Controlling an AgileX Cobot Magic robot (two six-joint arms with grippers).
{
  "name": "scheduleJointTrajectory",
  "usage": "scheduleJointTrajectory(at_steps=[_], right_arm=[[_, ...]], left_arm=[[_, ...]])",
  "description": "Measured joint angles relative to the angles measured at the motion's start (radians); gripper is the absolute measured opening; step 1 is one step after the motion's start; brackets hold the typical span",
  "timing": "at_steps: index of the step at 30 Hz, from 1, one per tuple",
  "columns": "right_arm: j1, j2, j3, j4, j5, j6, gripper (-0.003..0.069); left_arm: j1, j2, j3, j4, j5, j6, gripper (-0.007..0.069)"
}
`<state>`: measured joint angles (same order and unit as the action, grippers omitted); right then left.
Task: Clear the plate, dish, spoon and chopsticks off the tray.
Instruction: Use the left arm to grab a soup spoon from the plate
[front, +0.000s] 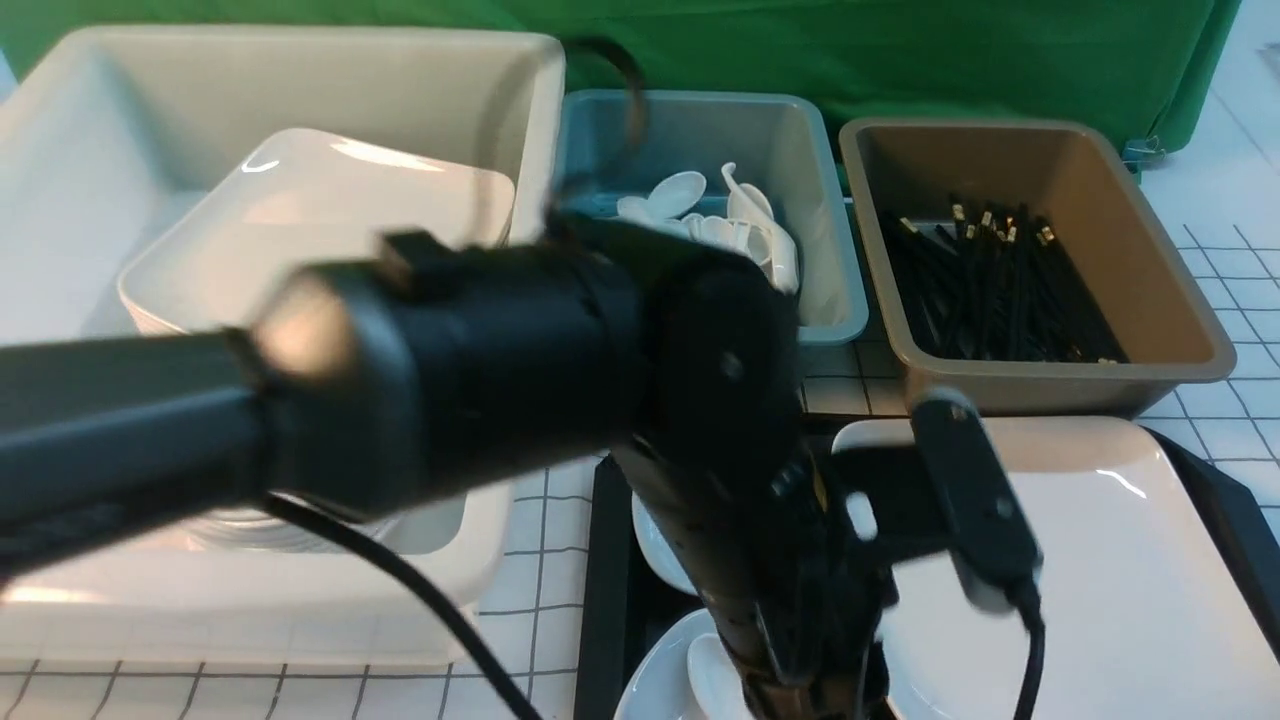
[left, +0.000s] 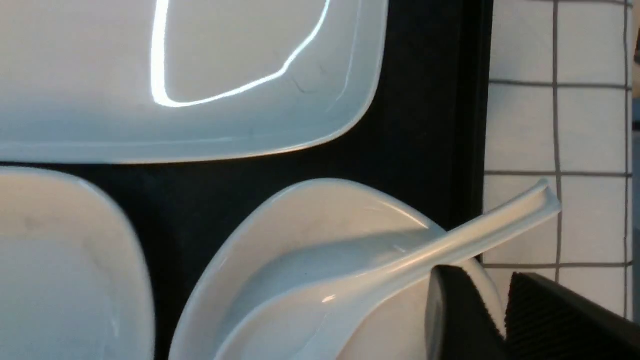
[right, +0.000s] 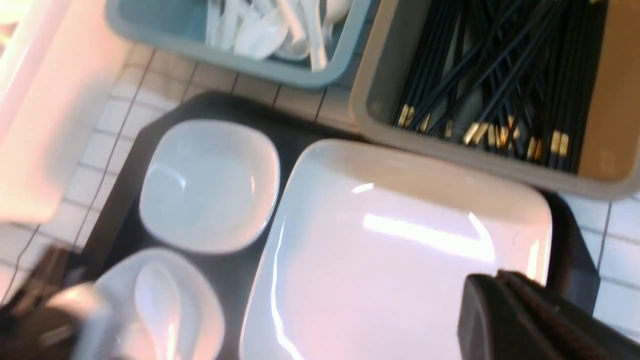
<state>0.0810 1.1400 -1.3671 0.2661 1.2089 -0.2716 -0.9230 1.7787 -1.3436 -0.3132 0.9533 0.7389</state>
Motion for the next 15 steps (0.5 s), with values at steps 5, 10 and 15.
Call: scheduleJointTrajectory(at_steps=[5, 10, 15], right_arm=[[0.000, -0.117, 0.079, 0.000, -0.002, -0.001, 0.0008], [0.000, -0.180, 0.097, 0.000, -0.003, 0.006, 0.0009], [0.000, -0.198, 0.097, 0.000, 0.000, 0.010, 0.0013]], left_arm=[[-0.029, 0.061, 0.000, 0.019, 0.025, 0.138, 0.0400], [-0.047, 0.093, 0.000, 0.037, 0.011, 0.228, 0.0535], [-0.048, 0.145, 0.000, 0.080, -0.040, 0.258, 0.0544]])
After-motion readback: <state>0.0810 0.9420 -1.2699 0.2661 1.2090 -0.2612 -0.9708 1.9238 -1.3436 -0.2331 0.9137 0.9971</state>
